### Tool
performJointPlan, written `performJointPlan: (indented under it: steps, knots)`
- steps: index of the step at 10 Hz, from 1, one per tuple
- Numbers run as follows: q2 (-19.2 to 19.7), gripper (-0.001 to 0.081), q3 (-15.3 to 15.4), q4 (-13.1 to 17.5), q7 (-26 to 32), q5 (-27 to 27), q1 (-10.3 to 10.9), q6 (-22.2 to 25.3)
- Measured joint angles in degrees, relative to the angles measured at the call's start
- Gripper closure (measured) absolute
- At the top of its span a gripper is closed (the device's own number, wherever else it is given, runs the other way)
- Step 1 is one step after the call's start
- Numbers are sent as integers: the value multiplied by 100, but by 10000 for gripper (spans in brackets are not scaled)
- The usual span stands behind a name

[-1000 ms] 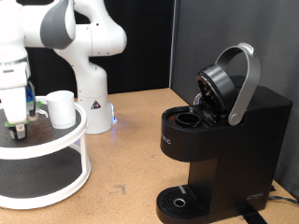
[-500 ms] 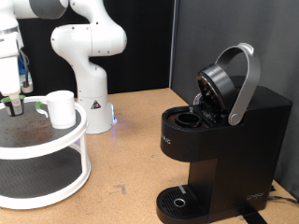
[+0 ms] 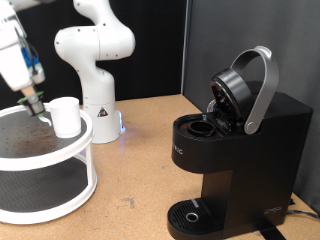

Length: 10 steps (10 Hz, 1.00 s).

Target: Make a cup of coffee with the keurig machine

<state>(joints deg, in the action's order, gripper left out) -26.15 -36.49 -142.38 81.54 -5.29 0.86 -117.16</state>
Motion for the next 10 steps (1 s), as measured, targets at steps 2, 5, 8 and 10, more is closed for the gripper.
performJointPlan:
  steps: [2, 5, 8, 10]
  knots:
    - [-7, 336, -39, 374, 136, -666, 273, 352]
    - [5, 336, 209, 468, -375, -734, 283, 189]
    - [141, 336, 150, 826, -283, -1068, 510, 1185]
    - [415, 336, 199, 1235, -438, -1275, 762, 1755]
